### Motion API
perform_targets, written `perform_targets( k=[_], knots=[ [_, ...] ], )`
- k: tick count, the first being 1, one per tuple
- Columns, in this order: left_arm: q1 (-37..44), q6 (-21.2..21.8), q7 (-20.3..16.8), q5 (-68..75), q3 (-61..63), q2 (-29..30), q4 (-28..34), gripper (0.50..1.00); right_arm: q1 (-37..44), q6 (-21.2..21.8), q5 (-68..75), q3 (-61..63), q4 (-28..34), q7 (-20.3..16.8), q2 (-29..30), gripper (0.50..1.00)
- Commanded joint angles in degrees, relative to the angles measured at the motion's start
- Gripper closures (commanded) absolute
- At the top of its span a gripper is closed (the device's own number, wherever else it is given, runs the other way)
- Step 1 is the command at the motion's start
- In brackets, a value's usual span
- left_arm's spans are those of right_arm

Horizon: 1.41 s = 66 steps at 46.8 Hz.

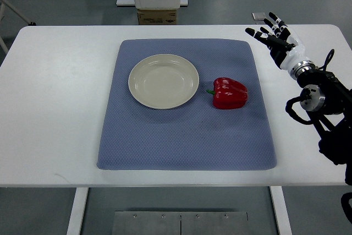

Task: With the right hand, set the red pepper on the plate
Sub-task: 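Move the right hand toward the red bell pepper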

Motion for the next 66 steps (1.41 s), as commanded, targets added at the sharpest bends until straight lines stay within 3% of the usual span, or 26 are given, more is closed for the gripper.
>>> perform_targets(
  k=[1,12,44,53,66],
  knots=[
    [0.0,0.0,0.0,-0.01,0.0,0.0,0.0,0.5,0.3,0.0,0.0,0.02,-0.72,-0.01,0.09,0.5],
    [0.0,0.0,0.0,-0.01,0.0,0.0,0.0,0.5,2.58,-0.09,1.93,0.11,-3.89,-0.01,0.35,0.5],
    [0.0,0.0,0.0,-0.01,0.0,0.0,0.0,0.5,2.67,0.44,3.69,-4.72,-4.24,0.34,-1.22,0.5],
    [0.0,0.0,0.0,-0.01,0.0,0.0,0.0,0.5,3.99,3.6,3.52,-13.69,-3.89,4.21,-4.74,0.5],
    [0.0,0.0,0.0,-0.01,0.0,0.0,0.0,0.5,6.98,8.69,2.9,-21.51,-1.7,4.56,-9.4,0.509]
  ],
)
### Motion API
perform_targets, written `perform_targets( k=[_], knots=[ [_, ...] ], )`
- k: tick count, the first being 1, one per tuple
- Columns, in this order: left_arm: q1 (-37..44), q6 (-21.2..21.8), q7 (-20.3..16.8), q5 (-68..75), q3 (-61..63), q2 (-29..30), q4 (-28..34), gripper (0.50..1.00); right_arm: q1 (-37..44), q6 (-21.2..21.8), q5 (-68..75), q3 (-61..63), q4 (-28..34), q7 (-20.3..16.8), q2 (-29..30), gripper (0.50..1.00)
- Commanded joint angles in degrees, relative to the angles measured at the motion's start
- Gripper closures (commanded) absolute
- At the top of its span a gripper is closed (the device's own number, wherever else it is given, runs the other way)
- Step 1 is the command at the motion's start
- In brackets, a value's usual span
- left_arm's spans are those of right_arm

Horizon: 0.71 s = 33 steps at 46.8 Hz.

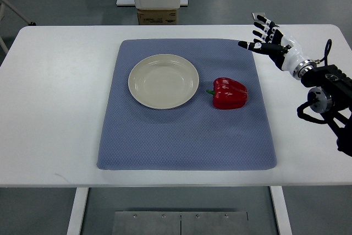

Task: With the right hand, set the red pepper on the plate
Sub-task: 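Move the right hand toward the red bell pepper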

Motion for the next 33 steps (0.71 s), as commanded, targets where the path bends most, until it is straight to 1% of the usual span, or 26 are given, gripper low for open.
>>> perform_targets(
  k=[1,6,11,22,33],
  knots=[
    [0.0,0.0,0.0,0.0,0.0,0.0,0.0,0.5,1.02,1.37,-0.03,-2.5,1.39,-0.01,-2.07,0.509],
    [0.0,0.0,0.0,0.0,0.0,0.0,0.0,0.5,2.52,2.6,-0.12,-6.8,4.38,1.3,-5.06,0.509],
    [0.0,0.0,0.0,0.0,0.0,0.0,0.0,0.5,4.36,2.87,-0.99,-10.85,6.23,2.62,-6.9,0.509],
    [0.0,0.0,0.0,0.0,0.0,0.0,0.0,0.5,5.51,2.95,-9.87,-14.89,9.22,4.82,-7.52,0.509],
    [0.0,0.0,0.0,0.0,0.0,0.0,0.0,0.5,8.15,2.87,-14.26,-22.27,10.1,7.37,-8.14,0.513]
  ],
)
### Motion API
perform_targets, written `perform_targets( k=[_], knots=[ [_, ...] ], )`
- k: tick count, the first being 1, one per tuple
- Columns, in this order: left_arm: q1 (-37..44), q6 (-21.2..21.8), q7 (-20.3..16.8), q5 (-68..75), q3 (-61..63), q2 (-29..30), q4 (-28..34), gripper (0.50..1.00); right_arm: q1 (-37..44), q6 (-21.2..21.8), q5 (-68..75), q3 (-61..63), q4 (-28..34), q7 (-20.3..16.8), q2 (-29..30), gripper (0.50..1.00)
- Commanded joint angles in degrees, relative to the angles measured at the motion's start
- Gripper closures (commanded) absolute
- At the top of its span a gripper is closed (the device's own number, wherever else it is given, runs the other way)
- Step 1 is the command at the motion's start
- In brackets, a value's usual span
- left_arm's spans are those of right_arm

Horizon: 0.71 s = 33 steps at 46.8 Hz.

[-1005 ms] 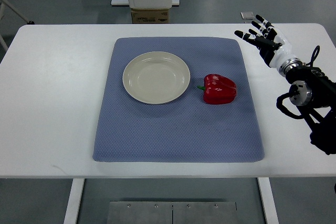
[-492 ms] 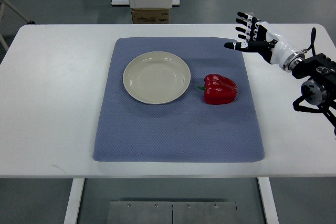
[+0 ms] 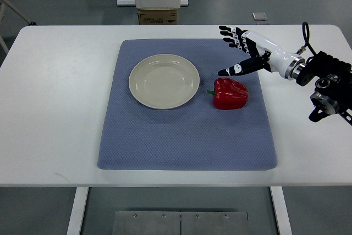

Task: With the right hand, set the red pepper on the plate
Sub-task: 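Move the right hand toward the red bell pepper, then lower the right hand and close its fingers around the red pepper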

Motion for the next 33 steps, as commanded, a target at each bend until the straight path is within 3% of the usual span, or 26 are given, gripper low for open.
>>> perform_targets(
  k=[1,33],
  knots=[
    [0.0,0.0,0.0,0.0,0.0,0.0,0.0,0.5,0.77,-0.03,-1.36,-1.95,0.13,0.65,-0.1,0.513],
    [0.0,0.0,0.0,0.0,0.0,0.0,0.0,0.5,3.23,-0.73,-9.54,-9.6,0.04,1.44,-0.1,0.521]
  ],
)
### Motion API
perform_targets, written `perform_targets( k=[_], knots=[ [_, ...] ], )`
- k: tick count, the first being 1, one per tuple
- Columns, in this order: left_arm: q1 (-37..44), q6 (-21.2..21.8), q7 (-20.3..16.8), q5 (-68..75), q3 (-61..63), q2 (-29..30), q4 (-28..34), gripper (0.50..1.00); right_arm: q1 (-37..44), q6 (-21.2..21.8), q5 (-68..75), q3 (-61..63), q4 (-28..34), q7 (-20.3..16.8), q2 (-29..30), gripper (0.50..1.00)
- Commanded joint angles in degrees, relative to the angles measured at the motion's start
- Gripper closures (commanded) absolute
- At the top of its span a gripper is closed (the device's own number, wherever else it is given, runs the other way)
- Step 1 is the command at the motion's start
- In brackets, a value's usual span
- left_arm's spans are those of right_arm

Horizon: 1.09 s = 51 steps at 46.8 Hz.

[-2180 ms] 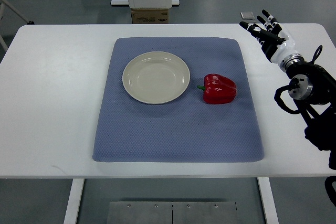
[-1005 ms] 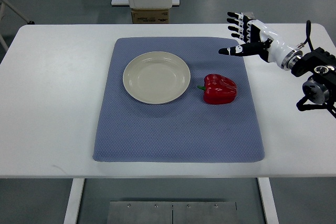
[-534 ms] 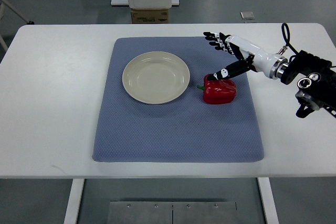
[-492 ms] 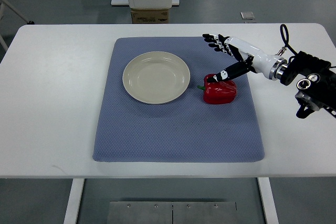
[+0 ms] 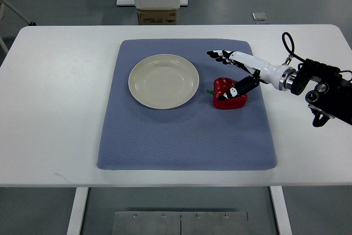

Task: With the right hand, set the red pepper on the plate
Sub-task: 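Lower the right hand and close its fingers around the red pepper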

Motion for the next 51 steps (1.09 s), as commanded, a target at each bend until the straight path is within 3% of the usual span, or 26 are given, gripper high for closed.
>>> perform_targets(
  k=[1,26,51],
  knots=[
    [0.0,0.0,0.0,0.0,0.0,0.0,0.0,0.5,-0.02,-0.18,-0.02,-0.23,-0.09,0.05,0.0,0.519],
    [0.0,0.0,0.0,0.0,0.0,0.0,0.0,0.5,0.6,-4.93,-0.81,-7.62,-2.02,1.46,0.09,0.521],
    [0.0,0.0,0.0,0.0,0.0,0.0,0.0,0.5,1.3,-5.28,-1.25,-9.99,-3.07,1.46,0.09,0.555]
  ],
)
